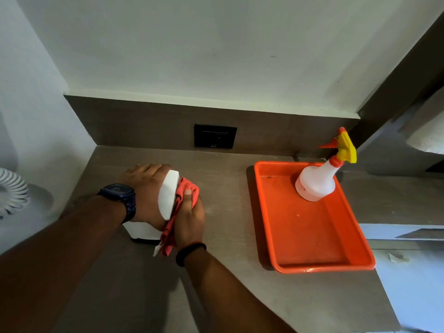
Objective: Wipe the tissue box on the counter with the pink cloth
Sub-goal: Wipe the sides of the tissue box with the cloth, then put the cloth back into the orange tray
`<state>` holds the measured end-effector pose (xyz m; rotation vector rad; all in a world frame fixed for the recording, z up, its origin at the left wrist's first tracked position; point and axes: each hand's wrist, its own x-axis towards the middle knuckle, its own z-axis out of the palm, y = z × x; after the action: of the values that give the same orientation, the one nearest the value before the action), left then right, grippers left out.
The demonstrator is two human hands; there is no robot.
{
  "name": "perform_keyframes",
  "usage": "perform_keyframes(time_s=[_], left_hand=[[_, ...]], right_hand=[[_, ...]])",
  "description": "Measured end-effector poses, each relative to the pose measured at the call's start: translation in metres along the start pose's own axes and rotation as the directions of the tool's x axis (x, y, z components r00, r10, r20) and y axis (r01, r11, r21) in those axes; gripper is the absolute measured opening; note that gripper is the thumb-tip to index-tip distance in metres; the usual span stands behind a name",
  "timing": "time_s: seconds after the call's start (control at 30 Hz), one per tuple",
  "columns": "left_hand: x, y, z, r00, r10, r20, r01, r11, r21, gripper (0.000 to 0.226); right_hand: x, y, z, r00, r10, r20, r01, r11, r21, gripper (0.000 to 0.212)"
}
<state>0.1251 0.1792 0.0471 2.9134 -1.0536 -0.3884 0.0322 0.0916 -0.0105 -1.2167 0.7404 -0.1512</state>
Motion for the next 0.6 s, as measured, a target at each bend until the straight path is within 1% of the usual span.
perform_keyframes(time_s=[0.1, 0.17, 0.23, 0.27, 0.3, 0.33, 0.4, 0.47, 0.53, 0.57, 0.6], left_hand=[[-0.006, 0.004, 0.002, 0.998, -0.066, 0.006, 0.066, 0.998, -0.012, 0.138], [-0.008, 0.008, -0.005, 0.996, -0.087, 0.034, 0.087, 0.996, -0.007, 0.141], [-0.007, 0.017, -0.014, 0.990, -0.108, 0.093, 0.108, 0.994, 0.008, 0.147], [-0.004, 0.025, -0.017, 0.990, -0.105, 0.099, 0.105, 0.994, 0.007, 0.151], [0.000, 0.035, -0.017, 0.995, -0.082, 0.064, 0.082, 0.997, -0.008, 0.153], [0.006, 0.047, -0.015, 0.999, -0.048, -0.004, 0.048, 0.998, -0.043, 0.152], [0.020, 0.082, -0.011, 0.992, 0.019, -0.128, -0.037, 0.989, -0.143, 0.144], [0.032, 0.124, -0.005, 0.986, 0.103, -0.127, -0.129, 0.969, -0.211, 0.131], [0.043, 0.161, 0.008, 0.974, 0.206, -0.091, -0.222, 0.947, -0.234, 0.121], [0.049, 0.176, 0.017, 0.969, 0.233, -0.081, -0.246, 0.940, -0.236, 0.120], [0.054, 0.187, 0.026, 0.970, 0.237, -0.059, -0.244, 0.943, -0.225, 0.121]], right_hand=[[0.004, -0.022, -0.016, 1.000, -0.019, 0.017, 0.018, 0.997, 0.070, 0.028], [0.008, -0.040, -0.029, 1.000, -0.024, 0.016, 0.022, 0.992, 0.128, 0.027], [0.014, -0.061, -0.053, 0.996, -0.078, -0.038, 0.082, 0.985, 0.149, 0.029], [0.016, -0.073, -0.067, 0.988, -0.128, -0.083, 0.139, 0.980, 0.142, 0.029], [0.020, -0.083, -0.083, 0.974, -0.184, -0.131, 0.197, 0.976, 0.098, 0.029], [0.023, -0.092, -0.099, 0.954, -0.250, -0.165, 0.260, 0.965, 0.044, 0.028], [0.031, -0.103, -0.139, 0.911, -0.365, -0.195, 0.341, 0.929, -0.145, 0.024], [0.038, -0.103, -0.179, 0.888, -0.430, -0.163, 0.338, 0.851, -0.401, 0.030], [0.048, -0.093, -0.214, 0.876, -0.474, -0.087, 0.316, 0.702, -0.638, 0.033], [0.050, -0.088, -0.225, 0.882, -0.470, -0.040, 0.296, 0.618, -0.728, 0.038], [0.054, -0.082, -0.234, 0.890, -0.457, -0.001, 0.267, 0.522, -0.810, 0.049]])
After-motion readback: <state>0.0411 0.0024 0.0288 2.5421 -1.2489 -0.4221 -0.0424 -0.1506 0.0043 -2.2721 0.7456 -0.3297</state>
